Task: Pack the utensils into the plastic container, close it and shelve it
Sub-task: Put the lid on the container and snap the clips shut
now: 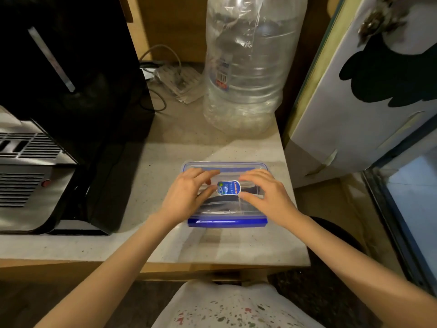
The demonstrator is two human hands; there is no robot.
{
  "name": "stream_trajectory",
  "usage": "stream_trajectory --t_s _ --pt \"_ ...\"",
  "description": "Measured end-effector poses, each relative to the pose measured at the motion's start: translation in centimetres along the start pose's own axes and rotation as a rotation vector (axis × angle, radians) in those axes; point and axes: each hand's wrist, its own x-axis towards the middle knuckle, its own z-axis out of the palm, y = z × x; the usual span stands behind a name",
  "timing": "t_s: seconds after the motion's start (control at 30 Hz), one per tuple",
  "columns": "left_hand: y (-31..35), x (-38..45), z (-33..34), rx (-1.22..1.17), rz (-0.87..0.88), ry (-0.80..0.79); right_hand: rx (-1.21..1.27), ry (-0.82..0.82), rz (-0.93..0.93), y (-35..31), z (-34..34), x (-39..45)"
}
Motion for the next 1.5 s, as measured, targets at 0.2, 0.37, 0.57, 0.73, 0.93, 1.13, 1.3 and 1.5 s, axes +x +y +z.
stream_trajectory --t_s 0.2,0.37,0.57,0.73,0.93,1.13,1.3,1.5 --pt "-1.4 5.2 0.1 -0.027 -0.156 -0.101 -0.271 -0.192 0.038 0.8 -1.5 4.7" --pt "-3.2 7.8 0.2 -0.160 -0.322 -0.335 -0.303 -0.490 0.179 2.0 -2.4 7.8" --pt "-5.0 8.6 0.7 -0.230 -0.476 -0.515 -0.234 -0.663 0.292 2.5 -2.3 10.2" --pt "-5.2 8.2 1.3 -0.258 -0.447 -0.383 -0.254 -0.589 0.257 2.8 -2.1 9.8" --pt "-4.8 7.9 1.3 -0.199 -0.348 -0.191 -0.266 -0.496 0.134 2.1 -2.1 9.4" --pt "-4.4 7.7 1.1 -0.237 -0.316 -0.127 -0.119 -0.491 0.164 1.7 -2.4 8.8" --pt "-4.0 7.5 1.0 -0.224 -0.276 -0.105 -0.057 -0.468 0.190 1.7 -2.4 8.2" --pt "-2.9 7.9 1.3 -0.028 -0.269 -0.042 -0.179 -0.417 0.234 1.4 -2.6 8.0"
